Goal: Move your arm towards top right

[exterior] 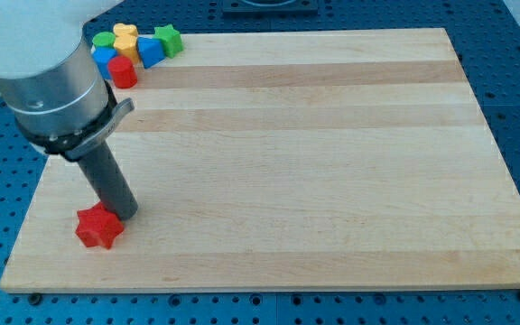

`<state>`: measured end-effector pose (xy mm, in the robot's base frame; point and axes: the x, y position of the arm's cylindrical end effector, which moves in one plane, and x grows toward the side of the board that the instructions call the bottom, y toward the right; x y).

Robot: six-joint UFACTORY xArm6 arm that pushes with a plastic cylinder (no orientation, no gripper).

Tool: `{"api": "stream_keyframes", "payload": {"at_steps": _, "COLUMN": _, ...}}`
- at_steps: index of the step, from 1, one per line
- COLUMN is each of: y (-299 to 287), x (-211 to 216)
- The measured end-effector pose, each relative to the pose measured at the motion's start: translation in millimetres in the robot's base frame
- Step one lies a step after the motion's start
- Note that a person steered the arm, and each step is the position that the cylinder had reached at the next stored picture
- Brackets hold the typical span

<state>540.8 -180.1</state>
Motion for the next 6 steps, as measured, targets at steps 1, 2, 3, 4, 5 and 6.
{"api": "stream_keyframes", "payload": {"at_steps": 1, "y": -5, "x": 22}}
{"api": "stream_keyframes", "payload": {"at_steps": 2, "y": -22, "x": 30}}
{"api": "stream_keyframes", "payload": {"at_steps": 3, "y": -19, "x": 31}}
{"api": "stream_keyframes", "payload": {"at_steps": 4, "y": 22, "x": 15}}
{"api": "stream_keyframes", "payload": {"at_steps": 5, "y": 59, "x": 30}}
{"api": "stream_keyframes", "payload": {"at_steps": 6, "y": 59, "x": 78}}
